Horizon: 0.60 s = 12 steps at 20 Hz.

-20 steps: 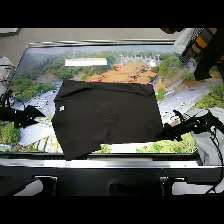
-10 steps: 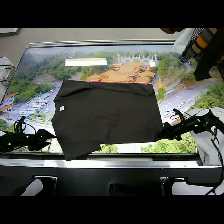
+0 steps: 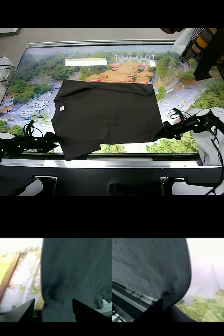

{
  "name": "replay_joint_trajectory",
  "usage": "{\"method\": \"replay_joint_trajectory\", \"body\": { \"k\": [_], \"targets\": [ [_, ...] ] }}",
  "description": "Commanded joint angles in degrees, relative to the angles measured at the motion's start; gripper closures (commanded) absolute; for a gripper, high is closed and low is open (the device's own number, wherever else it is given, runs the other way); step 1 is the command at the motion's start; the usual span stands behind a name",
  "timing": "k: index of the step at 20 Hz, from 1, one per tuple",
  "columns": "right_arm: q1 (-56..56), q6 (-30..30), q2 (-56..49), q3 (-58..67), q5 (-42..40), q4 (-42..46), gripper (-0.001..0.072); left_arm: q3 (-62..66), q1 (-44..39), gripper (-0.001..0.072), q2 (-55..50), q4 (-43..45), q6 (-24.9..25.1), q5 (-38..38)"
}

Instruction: Fold the clothes and pants, and hang the long-sleeved shirts on hangers.

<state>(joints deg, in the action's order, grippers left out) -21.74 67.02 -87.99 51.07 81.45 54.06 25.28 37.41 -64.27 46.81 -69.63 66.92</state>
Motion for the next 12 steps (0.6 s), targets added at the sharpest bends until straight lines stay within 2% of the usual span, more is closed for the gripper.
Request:
{"method": "replay_joint_trajectory", "body": {
  "k": [1, 2, 3, 5, 6, 9, 12],
  "targets": [
    [0.04, -0.44, 0.09, -0.02, 1.68, -0.46, 0.0675, -0.33, -3.45, 0.0206, -2.73, -0.98, 0.20, -3.67],
    [0.04, -0.72, 0.39, -0.02, 2.05, -0.44, 0.0675, -0.33, -4.70, 0.0206, -3.91, -1.33, 0.22, -4.13],
    [0.04, -0.79, 0.94, -0.02, 1.99, -0.44, 0.0675, -0.33, -5.79, 0.0259, -4.85, -1.44, 0.22, -4.52],
    [0.04, -0.76, 2.62, -0.02, 1.46, -0.48, 0.0675, -0.26, -6.75, 0.0581, -5.42, -2.03, 0.26, -5.55],
    [0.04, -0.79, 3.67, -0.02, 0.94, -0.68, 0.0676, 0.15, -6.51, 0.0689, -5.35, -3.41, 1.07, -5.60],
    [1.51, -1.77, 7.28, 0.02, -1.25, -4.04, 0.0677, 4.22, -6.80, 0.0690, -5.16, -7.82, 2.21, -4.59],
    [9.35, -1.99, 10.99, 3.06, -9.20, -4.87, 0.0678, 13.33, -9.75, 0.0692, -4.70, -8.46, 0.83, -4.15]
  ]
}}
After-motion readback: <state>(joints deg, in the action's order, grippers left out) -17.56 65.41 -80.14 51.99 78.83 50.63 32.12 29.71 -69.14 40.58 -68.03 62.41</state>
